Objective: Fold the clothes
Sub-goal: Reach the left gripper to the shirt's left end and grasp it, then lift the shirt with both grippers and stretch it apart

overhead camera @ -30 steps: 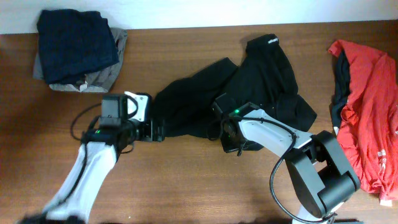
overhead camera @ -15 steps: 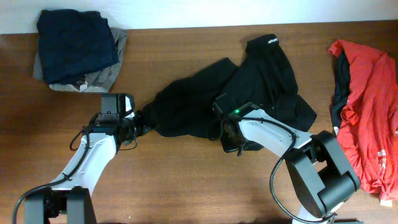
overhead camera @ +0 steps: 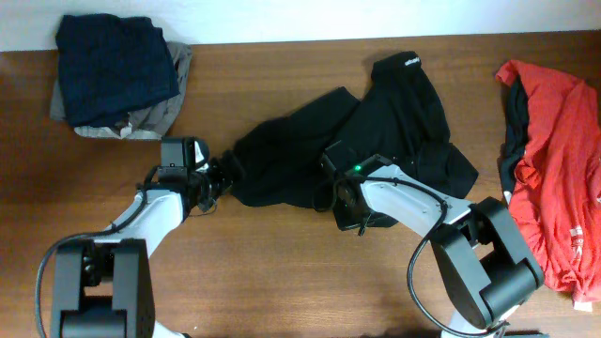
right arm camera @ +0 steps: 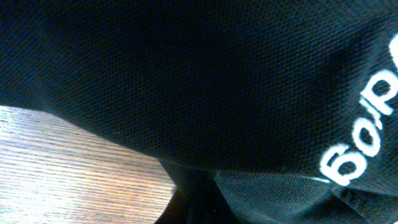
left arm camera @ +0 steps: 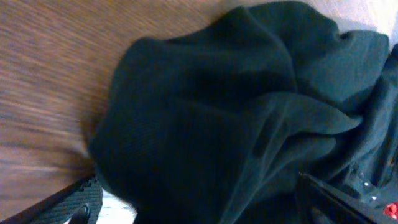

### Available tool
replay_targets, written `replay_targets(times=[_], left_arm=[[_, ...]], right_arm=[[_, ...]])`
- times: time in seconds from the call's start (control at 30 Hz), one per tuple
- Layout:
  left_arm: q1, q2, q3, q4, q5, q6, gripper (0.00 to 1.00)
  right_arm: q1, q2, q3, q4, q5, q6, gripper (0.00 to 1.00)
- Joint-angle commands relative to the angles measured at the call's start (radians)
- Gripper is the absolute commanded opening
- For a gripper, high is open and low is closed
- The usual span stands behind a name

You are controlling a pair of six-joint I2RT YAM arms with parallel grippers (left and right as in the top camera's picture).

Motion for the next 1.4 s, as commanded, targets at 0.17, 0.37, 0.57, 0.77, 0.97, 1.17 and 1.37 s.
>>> replay_targets(times=[0.17,0.37,0.57,0.77,0.97,1.17,1.37], left_arm=[[0.002,0.01,0.009,0.068,0.048,-0.014,0.81],[0.002,0.012,0.009,0.066,0.065,-0.026,0.69],[0.002,0.013,0.009,0.067,0.073,-0.029,0.7],[0.001,0.014,0.009,0.067,0.063,-0.028,0.18],[0.002,0.006,0.009,0.062,0.066,-0.017,0.01],[0.002,-0.117,0.009,0.021,0.045,0.142,0.01],[0.001,-0.347,0.009,-0.127,-0.183,0.189,0.01]], right_arm=[[0.006,0.022,-0.012,0.002,0.008,0.012,0.05],[0.006,0.022,-0.013,0.001,0.008,0.011,0.05],[0.006,0.022,-0.012,0.001,0.008,0.012,0.05],[0.006,0.022,-0.012,0.001,0.008,0.012,0.04],[0.006,0.006,0.007,-0.055,0.1,0.154,0.04],[0.006,-0.06,0.078,-0.138,0.128,0.219,0.04],[0.006,-0.152,0.146,-0.181,0.128,0.245,0.04]])
